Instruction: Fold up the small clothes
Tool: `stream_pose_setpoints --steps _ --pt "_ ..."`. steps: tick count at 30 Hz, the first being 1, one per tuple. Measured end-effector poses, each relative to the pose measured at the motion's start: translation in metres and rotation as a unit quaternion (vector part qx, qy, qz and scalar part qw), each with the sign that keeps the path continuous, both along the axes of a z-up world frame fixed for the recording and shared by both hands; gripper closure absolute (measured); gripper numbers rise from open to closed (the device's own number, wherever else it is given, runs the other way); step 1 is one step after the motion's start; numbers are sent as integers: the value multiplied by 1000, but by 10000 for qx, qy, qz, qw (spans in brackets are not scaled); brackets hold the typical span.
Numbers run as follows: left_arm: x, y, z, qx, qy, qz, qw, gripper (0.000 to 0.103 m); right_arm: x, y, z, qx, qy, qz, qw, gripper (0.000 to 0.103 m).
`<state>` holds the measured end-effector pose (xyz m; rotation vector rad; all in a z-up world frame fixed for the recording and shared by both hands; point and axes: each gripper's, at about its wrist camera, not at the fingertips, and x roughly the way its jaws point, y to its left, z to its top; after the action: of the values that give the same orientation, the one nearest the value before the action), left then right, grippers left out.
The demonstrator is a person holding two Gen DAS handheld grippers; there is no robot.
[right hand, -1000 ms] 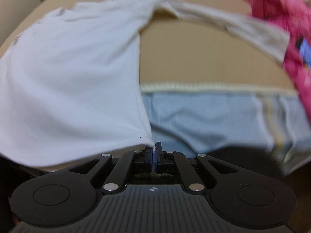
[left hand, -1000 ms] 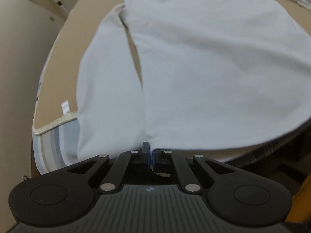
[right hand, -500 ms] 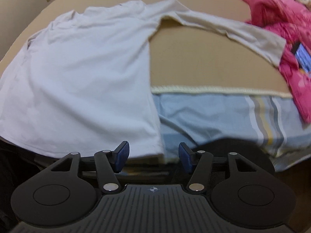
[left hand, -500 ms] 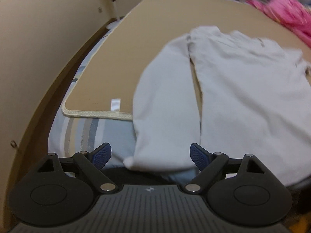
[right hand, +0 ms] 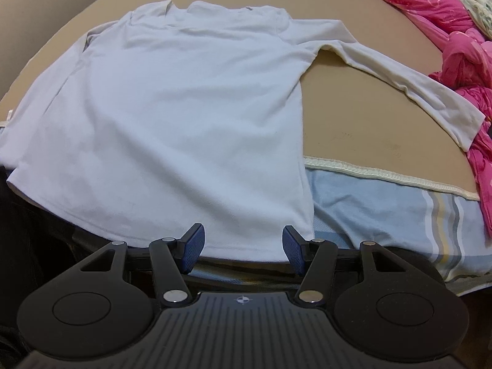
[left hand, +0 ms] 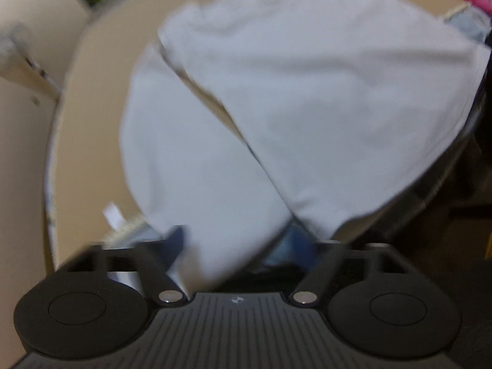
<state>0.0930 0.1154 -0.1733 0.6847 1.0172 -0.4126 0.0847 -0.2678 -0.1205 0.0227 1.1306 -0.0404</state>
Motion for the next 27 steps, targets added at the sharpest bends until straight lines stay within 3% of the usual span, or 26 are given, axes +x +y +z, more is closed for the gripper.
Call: stream_pose_setpoints --steps 1,2,5,7,10,11,13,14,16,19,21,24,27 --pt "9 1 -8 87 180 195 9996 97 2 1 -1 -13 13 -16 10000 45" --pt "17 5 -12 32 276 412 9988 97 2 2 0 -39 13 -36 10000 45" --pt "38 25 12 -803 360 1181 9891 99 5 4 4 -106 -38 -25 9999 45" --pt "49 52 49 -1618 78 1796 9703 99 6 4 7 -154 -71 -14 9999 45" --pt "70 111 113 -2827 -509 2975 9105 99 13 4 7 -142 -65 -20 9999 45" --pt "81 134 132 -3150 -697 3396 8835 99 16 6 7 -124 -63 -10 9999 45" --pt "101 172 161 -3561 -1041 4020 8371 99 23 10 7 -70 -65 23 10000 45" --pt "114 189 174 -3653 -1174 4286 8180 99 26 13 7 -43 -77 61 9999 45" --pt "144 218 195 -3741 -1399 4808 7806 99 31 20 9 -40 -118 165 9998 45" --pt "187 252 216 -3939 -1366 5392 7317 100 34 28 11 -40 -166 288 9994 45" --pt "210 268 226 -4023 -1397 5638 7076 100 36 28 10 -48 -122 263 9996 45" --pt "240 281 236 -4007 -1343 5868 6907 101 42 25 2 -59 34 144 9999 45" --pt "274 283 233 -3691 -1122 6072 6946 101 51 20 -7 -74 175 35 9998 45"
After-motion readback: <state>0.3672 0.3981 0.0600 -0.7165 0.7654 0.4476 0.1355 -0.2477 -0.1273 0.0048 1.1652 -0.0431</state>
